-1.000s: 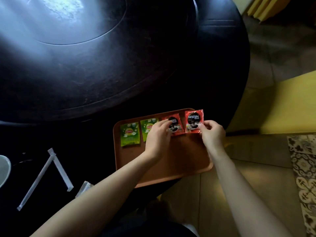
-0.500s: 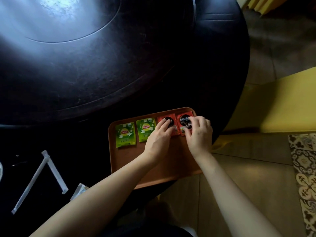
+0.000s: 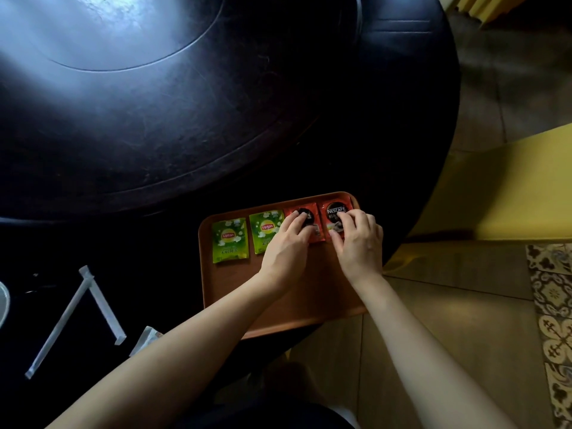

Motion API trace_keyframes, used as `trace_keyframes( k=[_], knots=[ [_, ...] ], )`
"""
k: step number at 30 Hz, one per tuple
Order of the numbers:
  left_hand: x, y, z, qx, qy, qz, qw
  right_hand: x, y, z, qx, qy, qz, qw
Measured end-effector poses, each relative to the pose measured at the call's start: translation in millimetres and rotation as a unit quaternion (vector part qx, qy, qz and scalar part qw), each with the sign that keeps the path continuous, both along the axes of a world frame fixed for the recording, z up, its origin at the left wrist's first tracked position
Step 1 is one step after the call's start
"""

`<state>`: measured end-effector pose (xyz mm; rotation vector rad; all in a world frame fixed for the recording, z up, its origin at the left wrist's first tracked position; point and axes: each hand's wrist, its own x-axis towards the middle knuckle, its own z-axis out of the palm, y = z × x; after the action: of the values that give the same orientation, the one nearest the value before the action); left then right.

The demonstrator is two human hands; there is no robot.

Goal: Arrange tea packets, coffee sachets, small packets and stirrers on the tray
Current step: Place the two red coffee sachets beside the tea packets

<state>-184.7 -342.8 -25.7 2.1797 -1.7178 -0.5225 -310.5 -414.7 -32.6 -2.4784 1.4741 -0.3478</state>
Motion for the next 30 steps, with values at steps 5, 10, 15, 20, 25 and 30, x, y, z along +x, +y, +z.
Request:
trace_keyframes(
  k=[5, 10, 15, 20, 25, 30],
  knots=[
    [1, 2, 10, -0.016, 0.024, 0.002, 1.000, 3, -1, 6, 0.007, -0.011, -0.005, 1.000],
    [18, 22, 29, -0.080, 0.072, 0.061, 0.992, 16, 12, 25, 0.015, -0.040, 0.026, 0.999],
    [70, 85, 43, -0.077, 0.095, 0.158, 0.980, 54, 59, 41, 0.122, -0.009, 0.162, 0.979],
    [129, 165, 52, -0.009, 0.100, 0.230, 0.968, 115, 113, 54, 0.191, 0.065, 0.287, 0.937],
    [153, 214, 49, 0.017, 0.088, 0.321, 0.943, 148, 146, 54, 0.197, 0.095, 0.342, 0.914],
    [186, 263, 38, 0.026, 0.020, 0.420, 0.907, 188, 193, 45, 0.236, 0.129, 0.360, 0.893]
  ],
)
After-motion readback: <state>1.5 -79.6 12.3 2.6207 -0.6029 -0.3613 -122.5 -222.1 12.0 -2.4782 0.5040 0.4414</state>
